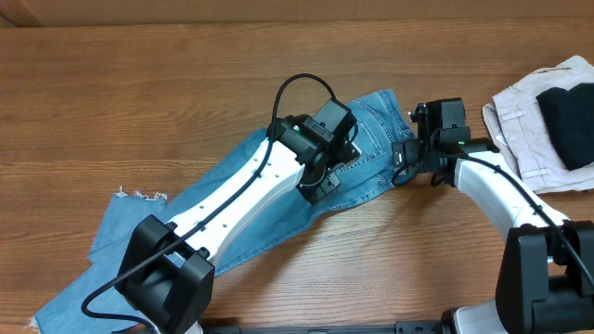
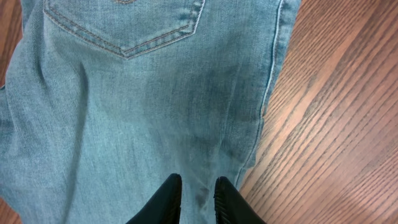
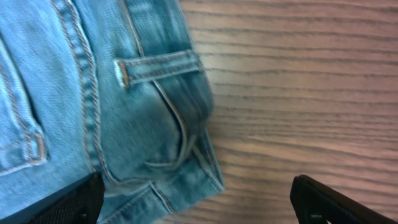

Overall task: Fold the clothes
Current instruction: 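Grasp the jeans waistband with the right gripper beside the left gripper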

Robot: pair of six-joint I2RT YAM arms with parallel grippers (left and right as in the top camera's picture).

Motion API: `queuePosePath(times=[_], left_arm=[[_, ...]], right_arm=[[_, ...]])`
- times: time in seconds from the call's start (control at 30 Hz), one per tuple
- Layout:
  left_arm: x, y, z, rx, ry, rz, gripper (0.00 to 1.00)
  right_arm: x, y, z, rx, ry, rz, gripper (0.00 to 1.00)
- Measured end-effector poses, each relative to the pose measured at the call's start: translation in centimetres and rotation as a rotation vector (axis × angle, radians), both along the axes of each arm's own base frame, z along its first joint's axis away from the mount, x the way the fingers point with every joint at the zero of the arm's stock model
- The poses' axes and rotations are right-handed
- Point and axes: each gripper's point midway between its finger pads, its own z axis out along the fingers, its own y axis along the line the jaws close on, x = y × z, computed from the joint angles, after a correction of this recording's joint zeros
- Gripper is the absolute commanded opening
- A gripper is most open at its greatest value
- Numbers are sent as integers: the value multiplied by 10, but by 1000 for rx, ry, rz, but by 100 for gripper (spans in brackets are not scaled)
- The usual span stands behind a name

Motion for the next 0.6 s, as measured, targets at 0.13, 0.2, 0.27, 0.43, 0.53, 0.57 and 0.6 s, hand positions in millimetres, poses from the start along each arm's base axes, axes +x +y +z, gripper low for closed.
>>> queuePosePath(times=[0.13,0.2,0.27,0.43,0.53,0.57,0.6], left_arm=[[0,0,0,0,0,1,25],[0,0,0,0,0,2,28],[1,0,0,-2,-2,4,29],[3,-2,1,-8,-9,4,29],[2,-1,1,-8,-9,4,29],[3,-1,1,-8,-9,4,29],[2,-1,1,-8,-9,4,29]], right_arm=[[-10,-6,-4,-37,43,-2,100],[-13,-8,-5,-49,55,-3,100],[-12,-10,-4,-56,50,-6,100],[8,-3,4,-24,-38,4,100],[19,5,9,17,-84,21,100],[21,7,9,27,-92,26,100],[23,8,7,33,-93,30,100]])
